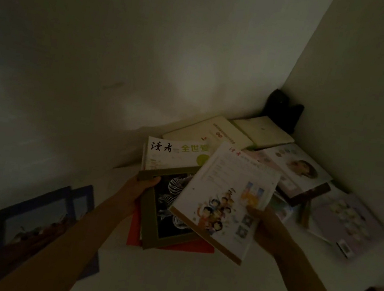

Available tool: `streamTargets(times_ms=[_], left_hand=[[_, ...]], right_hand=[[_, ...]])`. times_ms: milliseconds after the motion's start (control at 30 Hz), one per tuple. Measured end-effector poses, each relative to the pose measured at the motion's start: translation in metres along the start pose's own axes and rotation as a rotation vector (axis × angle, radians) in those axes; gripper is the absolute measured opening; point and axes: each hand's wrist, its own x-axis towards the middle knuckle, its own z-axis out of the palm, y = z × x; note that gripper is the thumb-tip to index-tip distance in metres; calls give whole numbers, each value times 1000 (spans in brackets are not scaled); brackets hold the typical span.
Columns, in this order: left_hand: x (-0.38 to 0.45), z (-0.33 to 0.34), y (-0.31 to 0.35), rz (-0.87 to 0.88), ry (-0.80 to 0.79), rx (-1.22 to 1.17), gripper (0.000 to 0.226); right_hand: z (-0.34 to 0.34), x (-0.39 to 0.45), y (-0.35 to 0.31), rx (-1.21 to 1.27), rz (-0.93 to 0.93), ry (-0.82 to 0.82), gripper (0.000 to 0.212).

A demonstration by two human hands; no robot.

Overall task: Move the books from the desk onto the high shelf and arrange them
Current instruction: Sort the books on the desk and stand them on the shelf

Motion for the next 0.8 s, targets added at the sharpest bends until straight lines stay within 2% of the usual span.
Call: streamTargets(times_ms=[67,167,267,433,533,600,733,800], left_hand=[[-1,1,0,-2,-10,-44,28],[0,-2,0,-37,-69,-117,42],[-1,-6,0,-56,-19,-89,40],[-1,-4,-3,-5,-42,-62,35],[3,-4,-7,47,-47,-104,39],[2,-3,-8,50,-29,-143,42],[4,-4,-9,79,-74,-131,41],[3,-3,-9,85,-119,-144,39]], right_hand=[[7,2,1,-65,-55,100,50],[11,7,-2,-88,-206,266,47],[10,9,-8,-70,-274,372,50],[18,12,-11,21,-235,401,46],[39,13,-11,72,-178,335,42],[49,14,-9,-96,-213,334,49],[56,9,-9,-729,-412,439,48],[59,6,-15,-737,-466,362,45]])
